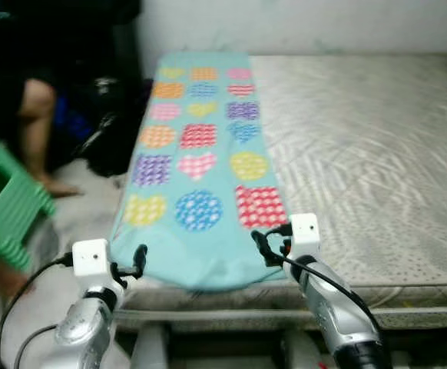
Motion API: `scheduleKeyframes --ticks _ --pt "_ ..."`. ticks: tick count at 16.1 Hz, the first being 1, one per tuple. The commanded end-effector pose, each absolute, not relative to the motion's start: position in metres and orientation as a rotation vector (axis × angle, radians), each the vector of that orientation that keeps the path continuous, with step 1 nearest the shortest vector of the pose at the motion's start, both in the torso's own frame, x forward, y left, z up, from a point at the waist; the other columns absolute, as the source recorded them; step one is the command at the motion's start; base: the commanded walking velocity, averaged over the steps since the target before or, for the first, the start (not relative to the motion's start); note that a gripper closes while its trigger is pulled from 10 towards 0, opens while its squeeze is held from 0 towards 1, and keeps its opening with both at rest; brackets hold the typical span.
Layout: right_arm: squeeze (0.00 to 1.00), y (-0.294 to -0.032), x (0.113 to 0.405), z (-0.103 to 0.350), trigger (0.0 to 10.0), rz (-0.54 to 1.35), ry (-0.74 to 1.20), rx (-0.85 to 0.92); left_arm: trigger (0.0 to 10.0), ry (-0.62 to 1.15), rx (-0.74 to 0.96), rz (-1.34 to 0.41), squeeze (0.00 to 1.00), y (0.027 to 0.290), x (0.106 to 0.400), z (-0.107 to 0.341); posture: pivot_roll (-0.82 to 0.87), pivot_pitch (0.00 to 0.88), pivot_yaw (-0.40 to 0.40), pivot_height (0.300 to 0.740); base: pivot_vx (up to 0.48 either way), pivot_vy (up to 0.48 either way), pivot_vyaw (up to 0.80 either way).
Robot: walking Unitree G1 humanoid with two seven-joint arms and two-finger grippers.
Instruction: Clean up the room
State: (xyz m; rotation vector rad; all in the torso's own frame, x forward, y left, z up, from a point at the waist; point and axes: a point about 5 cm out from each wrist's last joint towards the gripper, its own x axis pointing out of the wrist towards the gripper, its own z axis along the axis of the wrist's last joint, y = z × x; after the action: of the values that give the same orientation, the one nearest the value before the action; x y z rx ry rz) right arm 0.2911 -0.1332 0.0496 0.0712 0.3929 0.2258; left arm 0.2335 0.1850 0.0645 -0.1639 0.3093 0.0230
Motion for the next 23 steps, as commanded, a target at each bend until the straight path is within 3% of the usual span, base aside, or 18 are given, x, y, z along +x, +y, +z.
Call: scheduleKeyframes --ticks 1,12,14,17,23 --pt "0.00 -0.135 0.293 0.051 10.0 0.221 0.391 0.067 10.0 0.305 -0.155 0.012 0.00 0.184 0.233 0.066 -0.03 0.000 0.000 0.587 0.368 0.000 0.00" --pt "0.00 -0.129 0.295 0.046 10.0 0.284 0.445 0.022 10.0 0.349 -0.172 0.038 0.00 0.179 0.232 0.060 -0.03 0.000 -0.005 0.587 0.057 0.000 0.00" --pt "0.00 -0.110 0.294 0.041 10.0 0.433 0.507 -0.033 10.0 0.381 -0.161 0.058 0.00 0.180 0.231 0.057 -0.03 0.000 -0.006 0.587 0.000 0.000 0.00" --pt "0.00 -0.085 0.304 0.043 10.0 0.462 0.503 -0.035 10.0 0.417 -0.157 0.047 0.00 0.180 0.229 0.055 -0.01 0.000 0.000 0.587 0.000 0.000 0.00" --pt "0.00 -0.056 0.322 0.046 10.0 0.282 0.446 -0.140 10.0 0.429 -0.170 -0.009 0.00 0.167 0.233 0.060 0.03 0.000 0.012 0.587 0.000 0.000 0.00"
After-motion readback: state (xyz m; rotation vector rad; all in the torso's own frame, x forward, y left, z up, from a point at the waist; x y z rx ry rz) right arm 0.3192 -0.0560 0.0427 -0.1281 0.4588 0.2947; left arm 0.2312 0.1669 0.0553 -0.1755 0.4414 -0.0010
